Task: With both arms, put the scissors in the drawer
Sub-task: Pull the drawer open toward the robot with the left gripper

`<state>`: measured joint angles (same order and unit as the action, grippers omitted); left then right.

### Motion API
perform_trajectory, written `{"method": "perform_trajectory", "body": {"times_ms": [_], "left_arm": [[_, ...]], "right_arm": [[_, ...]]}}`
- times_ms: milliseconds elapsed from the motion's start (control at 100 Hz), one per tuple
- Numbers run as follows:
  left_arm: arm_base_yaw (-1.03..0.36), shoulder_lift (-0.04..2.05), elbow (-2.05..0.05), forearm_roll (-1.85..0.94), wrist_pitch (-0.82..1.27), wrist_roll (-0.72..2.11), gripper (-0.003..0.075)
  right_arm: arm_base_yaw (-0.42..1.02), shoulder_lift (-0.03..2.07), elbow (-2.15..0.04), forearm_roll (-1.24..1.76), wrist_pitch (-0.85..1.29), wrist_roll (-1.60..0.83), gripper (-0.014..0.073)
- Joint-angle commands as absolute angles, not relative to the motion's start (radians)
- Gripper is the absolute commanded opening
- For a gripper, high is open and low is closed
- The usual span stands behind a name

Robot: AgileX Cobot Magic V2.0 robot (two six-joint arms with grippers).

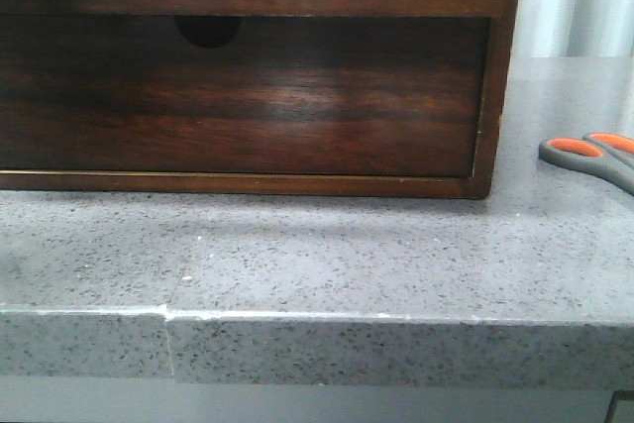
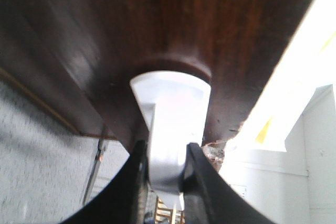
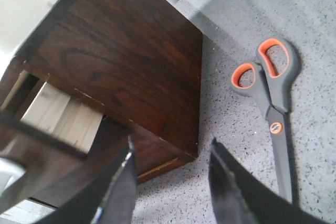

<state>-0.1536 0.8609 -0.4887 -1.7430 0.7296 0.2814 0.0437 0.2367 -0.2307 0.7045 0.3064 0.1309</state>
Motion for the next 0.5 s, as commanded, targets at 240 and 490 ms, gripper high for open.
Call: {"method": "perform_trajectory", "body": {"times_ms": [240,490], "left_arm": [[-0.161,0.603,-0.458,-1.744,0.757,0.201,-0.002],[-0.161,0.565,-0.444,-1.743,0.76,0.2,0.0078]], "right_arm": [[0.039,0.253,-0.259,0.706,0.252,0.126,0.028],[0.039,0.253,-0.259,0.706,0.252,0.126,0.028]]}}
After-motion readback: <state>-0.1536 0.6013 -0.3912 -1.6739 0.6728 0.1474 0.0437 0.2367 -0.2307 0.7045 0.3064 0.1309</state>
